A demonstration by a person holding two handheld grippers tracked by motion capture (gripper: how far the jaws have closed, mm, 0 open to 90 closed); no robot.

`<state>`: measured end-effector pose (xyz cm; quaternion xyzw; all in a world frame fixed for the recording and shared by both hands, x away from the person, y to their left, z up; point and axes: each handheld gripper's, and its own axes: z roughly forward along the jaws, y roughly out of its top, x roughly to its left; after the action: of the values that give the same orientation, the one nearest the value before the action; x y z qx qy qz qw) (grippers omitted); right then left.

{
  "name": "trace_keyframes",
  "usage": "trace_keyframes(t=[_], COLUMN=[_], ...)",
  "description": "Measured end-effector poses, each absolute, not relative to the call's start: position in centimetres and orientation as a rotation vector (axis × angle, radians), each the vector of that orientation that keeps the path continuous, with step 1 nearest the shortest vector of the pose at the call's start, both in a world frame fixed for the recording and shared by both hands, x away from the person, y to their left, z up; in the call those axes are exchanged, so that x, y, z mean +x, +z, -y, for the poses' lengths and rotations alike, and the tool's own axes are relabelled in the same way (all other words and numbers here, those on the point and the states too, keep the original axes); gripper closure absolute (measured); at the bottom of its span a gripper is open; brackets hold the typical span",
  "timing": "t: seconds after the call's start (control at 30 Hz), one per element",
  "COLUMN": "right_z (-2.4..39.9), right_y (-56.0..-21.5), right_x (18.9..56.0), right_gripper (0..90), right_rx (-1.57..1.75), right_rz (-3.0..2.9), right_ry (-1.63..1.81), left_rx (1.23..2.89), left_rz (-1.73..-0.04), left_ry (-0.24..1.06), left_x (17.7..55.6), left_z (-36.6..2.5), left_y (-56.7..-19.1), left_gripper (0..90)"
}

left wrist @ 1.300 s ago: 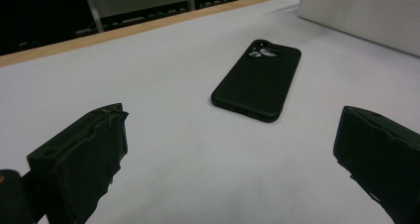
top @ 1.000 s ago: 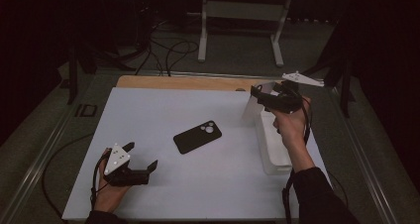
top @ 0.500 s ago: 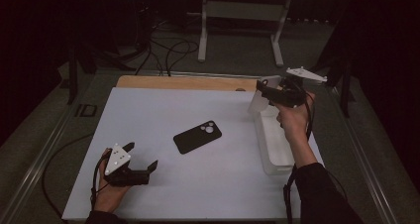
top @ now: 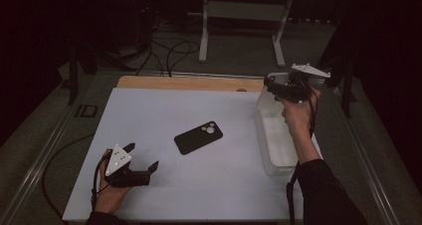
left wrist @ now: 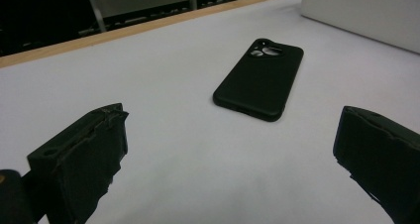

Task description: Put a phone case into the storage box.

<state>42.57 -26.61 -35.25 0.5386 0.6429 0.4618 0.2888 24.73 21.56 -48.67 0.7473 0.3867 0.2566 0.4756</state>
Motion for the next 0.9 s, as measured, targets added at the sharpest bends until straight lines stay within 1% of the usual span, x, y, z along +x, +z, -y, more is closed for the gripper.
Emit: trace_keyframes(t=[0.47, 0.9], right_z=[27.8, 27.8], right_y=[-36.4, -37.7], right_x=[43.8, 44.7], right_gripper=[16.7, 16.7], right_rx=[1.501, 1.527], right_rz=[-1.680, -1.692], right_ry=[1.134, 1.056], left_rx=[1.824, 1.823], left_rz=[-0.948, -0.946], left_ry=[0.630, 0.630], left_x=[24.7, 24.7], left_z=[-21.6, -21.6], left_y=[-48.7, -48.7], left_gripper=[0.9, 0.9])
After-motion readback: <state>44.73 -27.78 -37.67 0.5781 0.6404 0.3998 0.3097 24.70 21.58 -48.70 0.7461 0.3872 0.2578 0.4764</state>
